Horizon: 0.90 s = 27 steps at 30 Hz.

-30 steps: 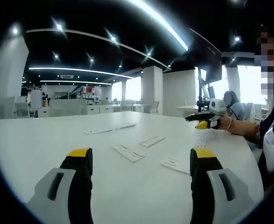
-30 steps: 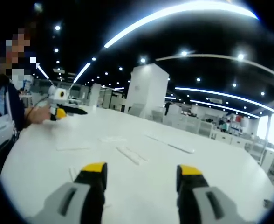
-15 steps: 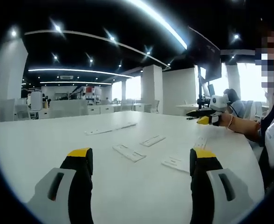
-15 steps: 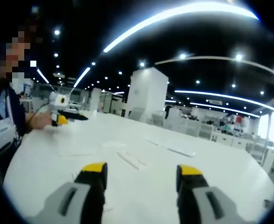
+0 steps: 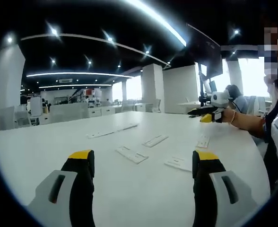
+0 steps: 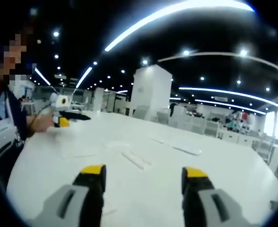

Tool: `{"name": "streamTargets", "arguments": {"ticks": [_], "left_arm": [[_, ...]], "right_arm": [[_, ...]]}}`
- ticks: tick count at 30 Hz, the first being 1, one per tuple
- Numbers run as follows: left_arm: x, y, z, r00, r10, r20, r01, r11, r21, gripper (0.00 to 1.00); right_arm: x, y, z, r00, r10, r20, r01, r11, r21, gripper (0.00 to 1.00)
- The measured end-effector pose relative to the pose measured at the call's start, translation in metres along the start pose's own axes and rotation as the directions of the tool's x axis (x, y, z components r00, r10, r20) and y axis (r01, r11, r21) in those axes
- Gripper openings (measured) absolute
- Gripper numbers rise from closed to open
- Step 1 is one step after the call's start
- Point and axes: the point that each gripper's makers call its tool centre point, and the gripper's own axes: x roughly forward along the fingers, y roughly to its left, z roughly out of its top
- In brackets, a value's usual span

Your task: Locate the socket holder cover, grip the socket holder cover, clip it into the socket holder slot.

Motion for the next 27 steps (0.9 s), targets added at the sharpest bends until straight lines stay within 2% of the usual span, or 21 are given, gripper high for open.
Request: {"name": "streamTargets", "arguments": {"ticks": [17,27], "left_arm": [[0.000,-0.010,0.003,0.999,-0.043,-0.001,0.043,0.999,0.020,0.83],[0.003,-0.013,-0.003,0.998,-0.055,-0.023,0.055,0.998,0.023,0.81]], "right_arm": [[0.001,0.003,0.006,1.000,0.023,-0.003,-0.023,1.000,-0.005,0.65],[0.004,0.007,0.008,0.998,0.048,-0.032,-0.049,0.998,-0.038,0.65]]}}
